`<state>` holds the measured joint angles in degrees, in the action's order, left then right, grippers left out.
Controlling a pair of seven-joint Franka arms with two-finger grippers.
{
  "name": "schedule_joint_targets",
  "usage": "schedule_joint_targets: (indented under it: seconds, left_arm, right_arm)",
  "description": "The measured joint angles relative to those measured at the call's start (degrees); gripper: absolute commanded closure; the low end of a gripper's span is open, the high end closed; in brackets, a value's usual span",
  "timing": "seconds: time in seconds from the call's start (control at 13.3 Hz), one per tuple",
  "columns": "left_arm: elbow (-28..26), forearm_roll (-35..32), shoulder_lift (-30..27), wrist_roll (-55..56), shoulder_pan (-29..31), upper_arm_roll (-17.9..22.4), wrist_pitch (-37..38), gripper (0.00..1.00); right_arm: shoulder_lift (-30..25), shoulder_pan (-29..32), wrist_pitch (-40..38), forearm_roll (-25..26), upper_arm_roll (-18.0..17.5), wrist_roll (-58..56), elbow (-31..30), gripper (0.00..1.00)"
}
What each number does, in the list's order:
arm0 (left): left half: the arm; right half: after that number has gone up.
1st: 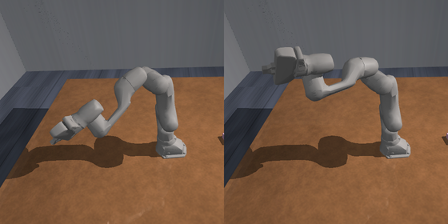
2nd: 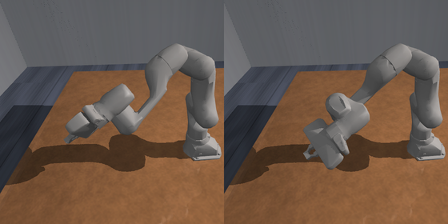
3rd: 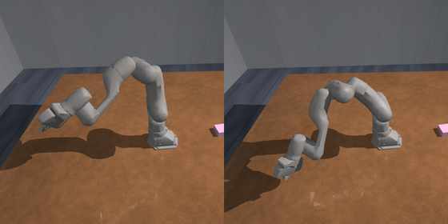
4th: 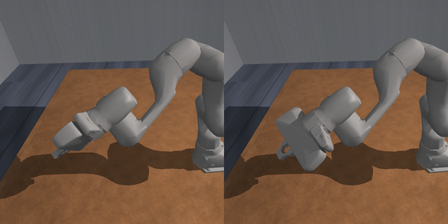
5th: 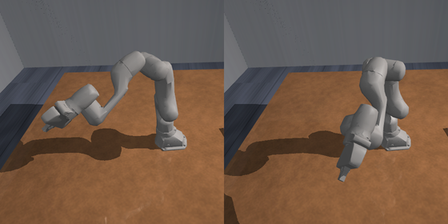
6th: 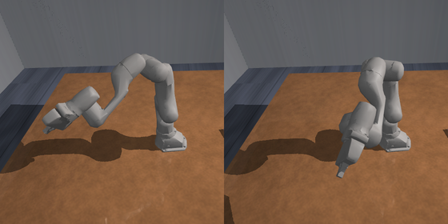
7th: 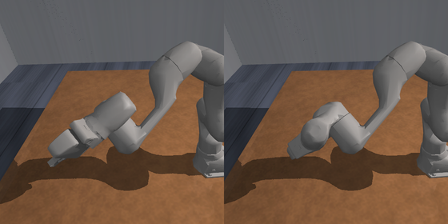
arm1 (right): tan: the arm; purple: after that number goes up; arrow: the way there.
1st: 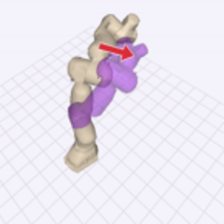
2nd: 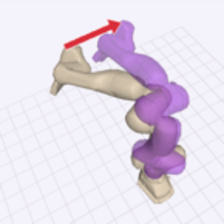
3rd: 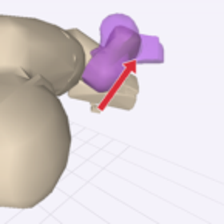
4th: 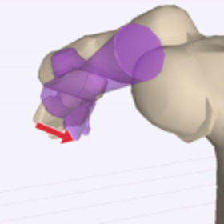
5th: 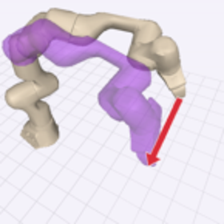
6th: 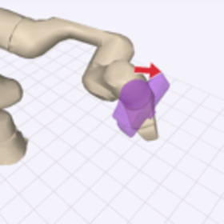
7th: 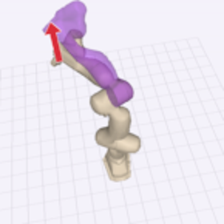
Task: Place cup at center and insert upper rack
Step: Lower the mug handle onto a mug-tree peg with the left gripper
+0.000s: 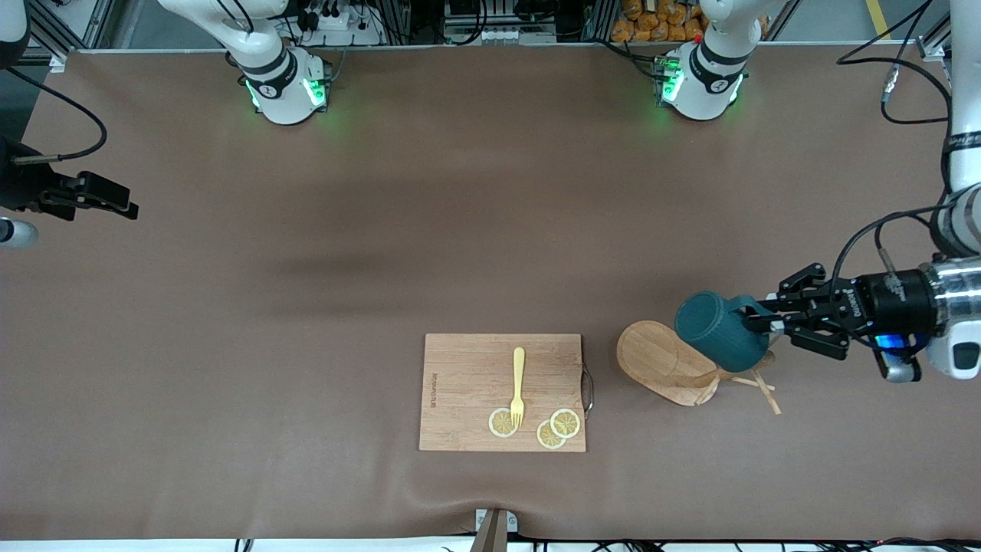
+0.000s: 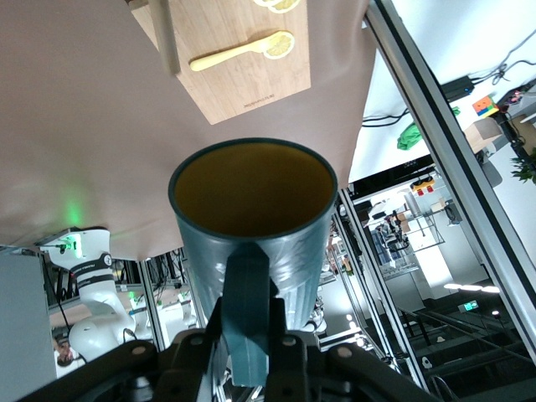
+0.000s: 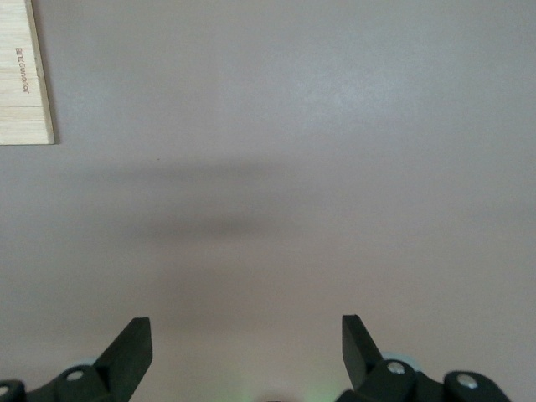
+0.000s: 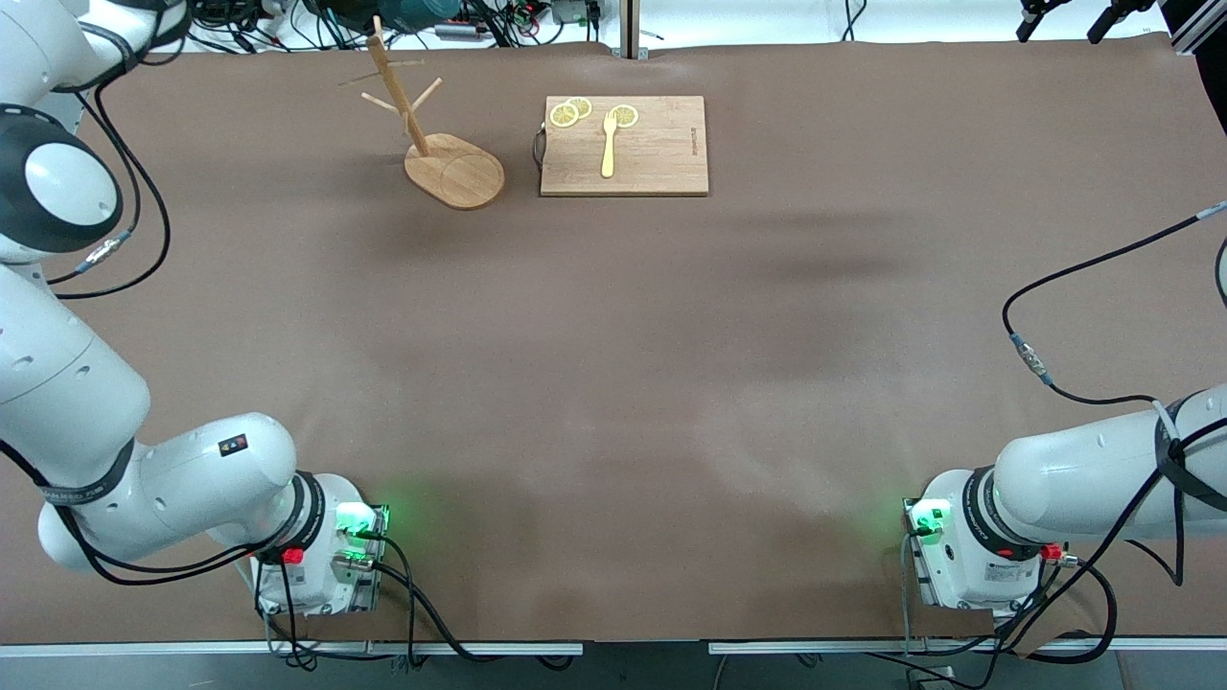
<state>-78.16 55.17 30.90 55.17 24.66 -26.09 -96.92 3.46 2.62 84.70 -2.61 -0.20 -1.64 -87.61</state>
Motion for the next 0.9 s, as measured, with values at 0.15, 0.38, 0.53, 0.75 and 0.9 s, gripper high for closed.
schedule_joint_targets:
  seconds: [0.15,0.38,0.53,0.75,0.9]
  left_arm:
    - [-0.2,0.0,1.3,-0.1,-0.4,-0.3,0.1,1.0]
    - [-0.8,0.0,1.4,-0.1,-0.7,-0.5,0.1,1.0]
    - [-1.3,0.0,1.4,-0.1,-0.7,-0.5,0.1,1.0]
    - [-2.4,-0.6,1.5,-0.1,-0.9,-0.4,0.0,1.0]
    - [-2.7,-1.1,1.4,-0.1,-0.9,-0.4,-0.1,1.0]
  right_arm:
    - [0.0,0.0,0.0,0.0,0.0,0.0,0.0,0.0]
    - [0.0,0.0,0.0,0.0,0.0,0.0,0.0,0.0]
    - [0.0,0.0,0.0,0.0,0.0,0.0,0.0,0.0]
    - [0.0,0.0,0.0,0.0,0.0,0.0,0.0,0.0]
    - [0.0,-0.1,0.0,0.0,0.0,0.0,0.0,0.0]
